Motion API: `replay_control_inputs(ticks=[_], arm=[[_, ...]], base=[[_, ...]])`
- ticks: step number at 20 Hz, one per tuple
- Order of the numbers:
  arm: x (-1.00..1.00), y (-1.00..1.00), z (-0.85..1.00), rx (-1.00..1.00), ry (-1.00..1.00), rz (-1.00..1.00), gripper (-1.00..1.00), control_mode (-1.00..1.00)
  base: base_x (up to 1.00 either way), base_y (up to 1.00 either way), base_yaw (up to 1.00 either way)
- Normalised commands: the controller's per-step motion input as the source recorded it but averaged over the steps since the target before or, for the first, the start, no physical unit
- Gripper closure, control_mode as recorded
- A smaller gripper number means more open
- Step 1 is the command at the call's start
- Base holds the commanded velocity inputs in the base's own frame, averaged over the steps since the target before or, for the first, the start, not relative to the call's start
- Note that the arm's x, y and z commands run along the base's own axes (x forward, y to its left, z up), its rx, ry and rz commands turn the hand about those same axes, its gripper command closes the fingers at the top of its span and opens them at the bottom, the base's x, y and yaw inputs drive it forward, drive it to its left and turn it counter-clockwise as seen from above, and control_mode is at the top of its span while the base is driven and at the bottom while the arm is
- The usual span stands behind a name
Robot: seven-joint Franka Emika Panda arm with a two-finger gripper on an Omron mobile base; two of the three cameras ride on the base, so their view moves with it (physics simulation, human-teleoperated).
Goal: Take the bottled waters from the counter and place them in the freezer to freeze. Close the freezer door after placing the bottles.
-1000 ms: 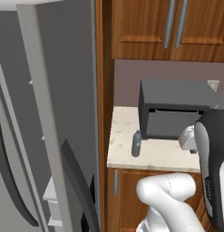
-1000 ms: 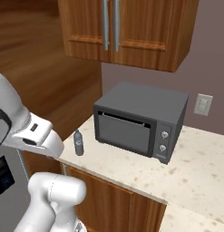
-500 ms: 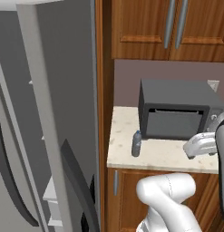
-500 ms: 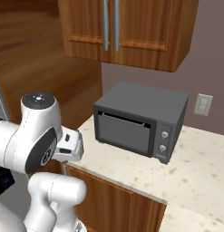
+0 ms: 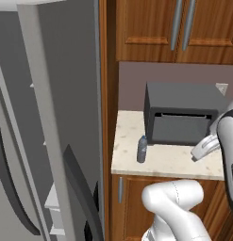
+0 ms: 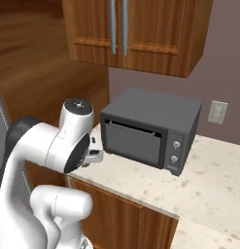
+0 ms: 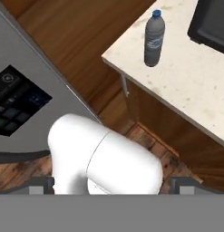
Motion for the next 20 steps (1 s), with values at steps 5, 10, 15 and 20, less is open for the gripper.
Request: replay_control_inputs(ticks=[5, 10, 15, 20], arm=[[0.46, -0.16, -0.39, 0.13, -0.08, 0.17, -1.00, -1.00], [0.47, -0.23, -0.47, 0.28, -0.19, 0.20, -1.00, -1.00], [0.38, -0.13, -0.37, 0.20, -0.23, 0.18, -1.00, -1.00], [0.46, -0.14, -0.28, 0.17, -0.28, 0.17, -1.00, -1.00]], base=[[0.00, 0.00, 0.00], [0.00, 0.00, 0.00], [0.00, 0.00, 0.00], [0.00, 0.00, 0.00]])
